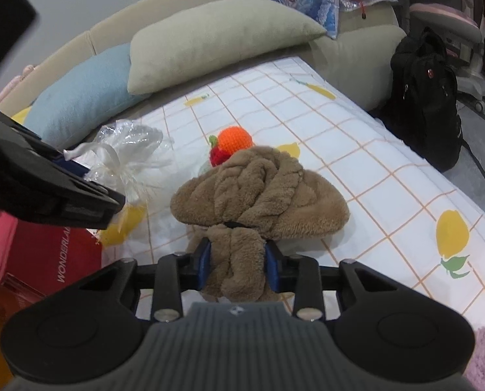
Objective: Organize soft objects
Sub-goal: 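Carry both items into the orange box and open both grippers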
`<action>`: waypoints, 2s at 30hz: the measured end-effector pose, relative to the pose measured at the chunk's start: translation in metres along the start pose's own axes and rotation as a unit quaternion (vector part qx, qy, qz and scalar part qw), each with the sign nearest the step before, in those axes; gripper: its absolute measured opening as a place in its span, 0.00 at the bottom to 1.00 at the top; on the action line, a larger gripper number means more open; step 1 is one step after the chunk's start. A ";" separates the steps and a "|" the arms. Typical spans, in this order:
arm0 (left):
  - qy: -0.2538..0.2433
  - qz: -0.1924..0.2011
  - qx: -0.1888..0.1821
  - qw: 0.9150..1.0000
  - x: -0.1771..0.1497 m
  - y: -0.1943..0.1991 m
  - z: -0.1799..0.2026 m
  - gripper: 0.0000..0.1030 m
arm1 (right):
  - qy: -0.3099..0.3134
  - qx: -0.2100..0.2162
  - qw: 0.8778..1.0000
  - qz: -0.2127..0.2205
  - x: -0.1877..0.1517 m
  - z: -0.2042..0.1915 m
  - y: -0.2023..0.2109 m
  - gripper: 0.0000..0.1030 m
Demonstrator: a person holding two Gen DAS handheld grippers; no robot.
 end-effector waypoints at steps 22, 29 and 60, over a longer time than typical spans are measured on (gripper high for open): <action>0.232 0.164 -0.114 0.952 -0.138 0.151 -0.006 0.43 | 0.037 0.068 0.995 0.060 -0.027 -0.036 0.120 0.32; 0.300 0.159 -0.084 0.937 -0.203 0.158 -0.025 0.43 | 0.124 0.130 0.983 0.048 -0.054 -0.086 0.163 0.32; 0.363 0.024 0.010 0.931 -0.316 0.055 -0.148 0.44 | 0.436 0.151 0.883 -0.087 -0.097 -0.330 0.036 0.32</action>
Point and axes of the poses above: each gripper's, at about its wrist camera, not at the fingertips, and y roughly against the way its jaws point, z to its right, x to its top, the point moved 4 cm from there along -y, roughly the way its jaws point, and after that the axes turned 10 degrees about -y, right-handed, at the moved point
